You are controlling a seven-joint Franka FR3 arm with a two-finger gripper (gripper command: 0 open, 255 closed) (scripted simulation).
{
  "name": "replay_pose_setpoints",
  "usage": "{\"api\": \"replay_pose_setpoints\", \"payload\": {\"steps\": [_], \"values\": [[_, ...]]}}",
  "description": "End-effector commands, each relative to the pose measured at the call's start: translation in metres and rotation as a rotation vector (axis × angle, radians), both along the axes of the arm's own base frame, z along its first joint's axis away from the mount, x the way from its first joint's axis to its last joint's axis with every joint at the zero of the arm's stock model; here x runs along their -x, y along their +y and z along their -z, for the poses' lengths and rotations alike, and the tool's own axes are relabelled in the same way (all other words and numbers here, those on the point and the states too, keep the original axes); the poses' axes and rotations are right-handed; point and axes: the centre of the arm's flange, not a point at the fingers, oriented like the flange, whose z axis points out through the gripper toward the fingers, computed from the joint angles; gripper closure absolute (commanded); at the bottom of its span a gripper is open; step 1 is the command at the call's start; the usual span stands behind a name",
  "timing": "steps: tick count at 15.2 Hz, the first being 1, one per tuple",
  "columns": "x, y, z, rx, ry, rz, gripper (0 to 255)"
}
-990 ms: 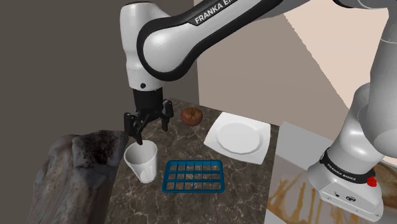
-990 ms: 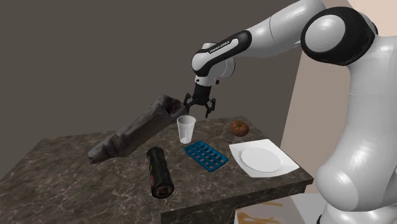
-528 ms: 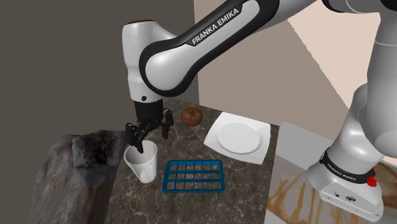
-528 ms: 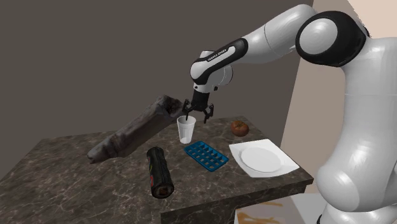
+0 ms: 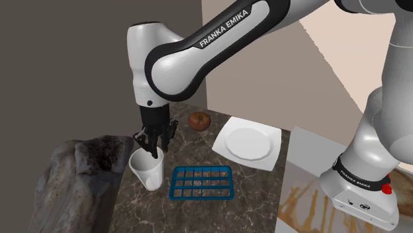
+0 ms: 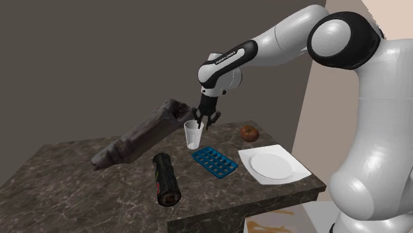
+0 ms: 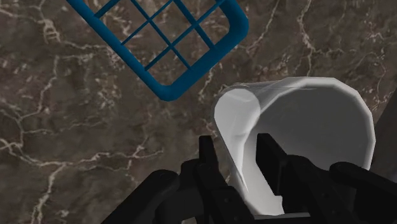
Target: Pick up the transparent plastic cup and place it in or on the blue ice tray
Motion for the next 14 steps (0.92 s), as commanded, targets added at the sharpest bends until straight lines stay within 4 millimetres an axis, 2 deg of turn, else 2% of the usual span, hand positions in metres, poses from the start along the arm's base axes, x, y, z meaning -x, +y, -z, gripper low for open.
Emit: {"api": "replay_pose_setpoints", "payload": {"steps": [1, 8, 14], "values": [[0.000, 0.000, 0.000, 0.000, 0.000, 0.000, 255], [0.000, 0.000, 0.000, 0.000, 0.000, 0.000, 255], [0.000, 0.000, -0.032, 0.000, 0.000, 0.000, 255]]}}
